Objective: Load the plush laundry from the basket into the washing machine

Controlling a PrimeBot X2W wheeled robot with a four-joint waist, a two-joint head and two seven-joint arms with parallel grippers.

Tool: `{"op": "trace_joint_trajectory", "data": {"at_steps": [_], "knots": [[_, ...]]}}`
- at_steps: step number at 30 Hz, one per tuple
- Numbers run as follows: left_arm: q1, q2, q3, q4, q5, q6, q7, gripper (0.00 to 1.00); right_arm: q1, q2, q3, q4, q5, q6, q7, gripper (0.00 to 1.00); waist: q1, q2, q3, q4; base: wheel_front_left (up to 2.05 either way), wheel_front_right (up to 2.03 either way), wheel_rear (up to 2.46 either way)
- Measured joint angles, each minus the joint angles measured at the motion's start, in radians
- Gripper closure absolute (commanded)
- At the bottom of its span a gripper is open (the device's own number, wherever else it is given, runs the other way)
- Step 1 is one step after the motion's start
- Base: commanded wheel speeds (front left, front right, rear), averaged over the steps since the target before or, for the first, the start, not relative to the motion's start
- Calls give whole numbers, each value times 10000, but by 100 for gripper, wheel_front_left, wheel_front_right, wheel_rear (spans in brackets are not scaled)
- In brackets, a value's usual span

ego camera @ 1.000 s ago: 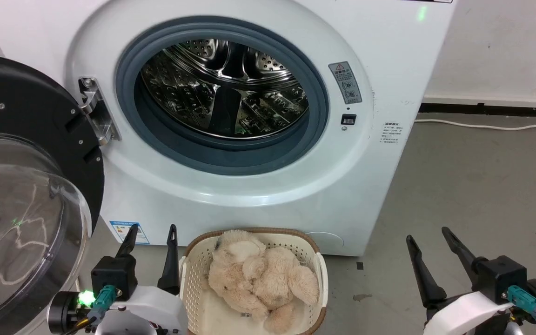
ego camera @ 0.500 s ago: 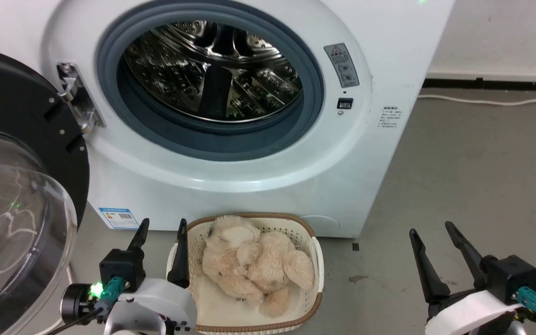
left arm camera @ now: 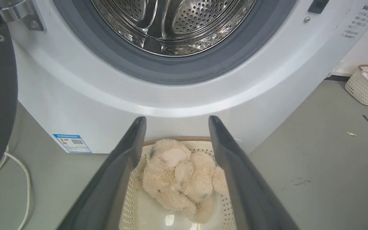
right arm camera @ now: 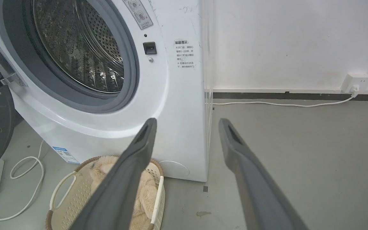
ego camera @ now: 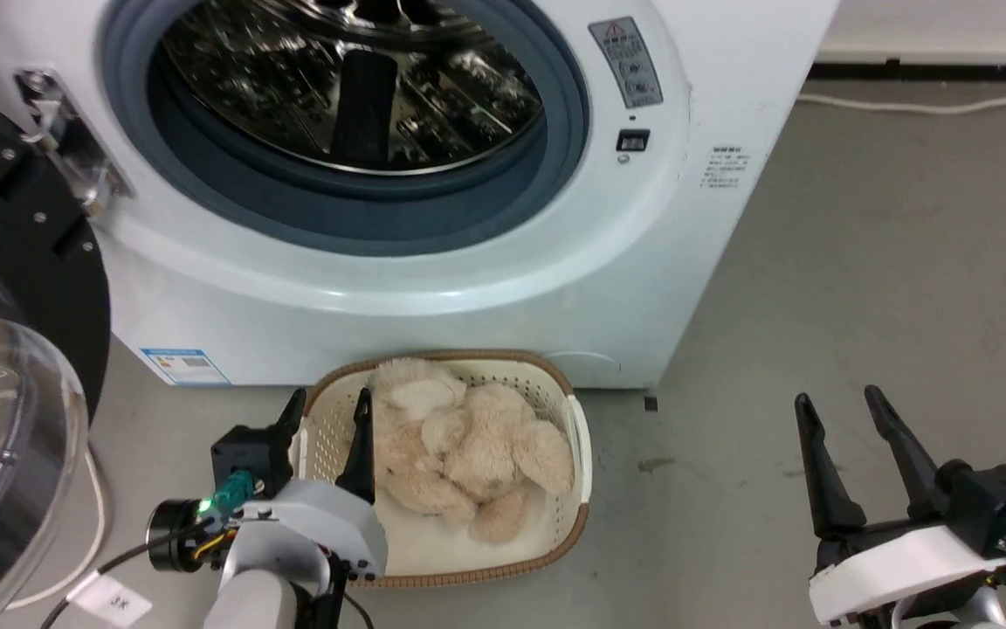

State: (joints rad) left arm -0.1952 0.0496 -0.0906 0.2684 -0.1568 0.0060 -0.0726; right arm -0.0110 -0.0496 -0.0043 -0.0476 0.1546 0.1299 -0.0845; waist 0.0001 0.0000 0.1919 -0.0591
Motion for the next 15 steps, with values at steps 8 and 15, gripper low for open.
{"op": "trace_joint_trajectory", "data": {"at_steps": [8,15], "knots": [[-999,0,-115,1189,-485,123,261,0,-187,0,-44,-259,330,0,-173,0,0,0,859,-192,0,0,0],[-1848,-2,-284,2182,-984,539,838,0,-411,0,-165,-602,506,0,-322,0,0,0,1688,-344,0,0,0]]}}
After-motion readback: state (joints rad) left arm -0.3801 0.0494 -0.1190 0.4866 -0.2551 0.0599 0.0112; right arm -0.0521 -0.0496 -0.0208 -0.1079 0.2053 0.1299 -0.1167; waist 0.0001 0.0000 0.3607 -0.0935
